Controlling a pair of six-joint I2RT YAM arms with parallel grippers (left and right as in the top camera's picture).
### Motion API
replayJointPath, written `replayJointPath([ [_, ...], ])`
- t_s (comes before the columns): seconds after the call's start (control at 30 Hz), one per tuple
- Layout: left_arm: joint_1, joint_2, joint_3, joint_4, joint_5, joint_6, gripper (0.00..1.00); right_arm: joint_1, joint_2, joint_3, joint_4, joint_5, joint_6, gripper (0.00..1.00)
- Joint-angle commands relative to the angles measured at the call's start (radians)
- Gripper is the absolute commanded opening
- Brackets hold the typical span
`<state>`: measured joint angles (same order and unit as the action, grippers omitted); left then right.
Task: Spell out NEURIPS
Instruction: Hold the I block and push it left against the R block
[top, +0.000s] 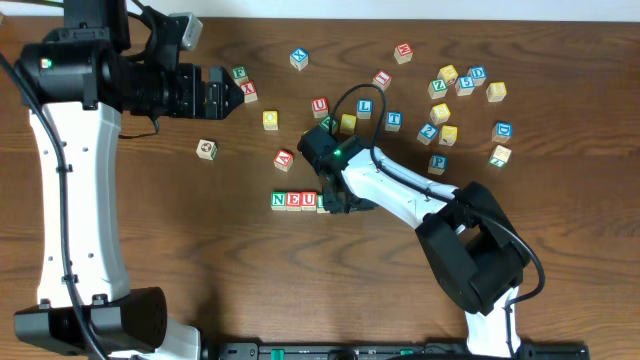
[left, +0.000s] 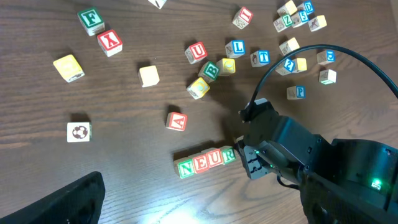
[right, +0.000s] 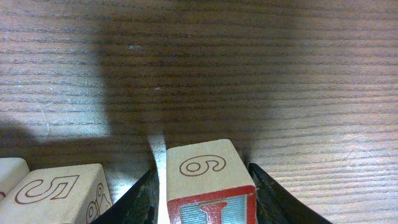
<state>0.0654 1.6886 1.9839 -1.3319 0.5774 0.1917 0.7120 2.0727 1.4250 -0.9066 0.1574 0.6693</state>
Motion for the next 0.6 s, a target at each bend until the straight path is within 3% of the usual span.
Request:
replayJointPath([
  [0.0,0.003,-0.008,0.016,-0.003,0.01,0.014,0.98,0.0,-0.014,-0.016,0.0,0.018,0.014,0.43],
  [0.57,0.003,-0.008,0.016,-0.003,0.01,0.014,0.98,-0.005,-0.071,-0.013,0.006,-0.009,0.014,0.49],
])
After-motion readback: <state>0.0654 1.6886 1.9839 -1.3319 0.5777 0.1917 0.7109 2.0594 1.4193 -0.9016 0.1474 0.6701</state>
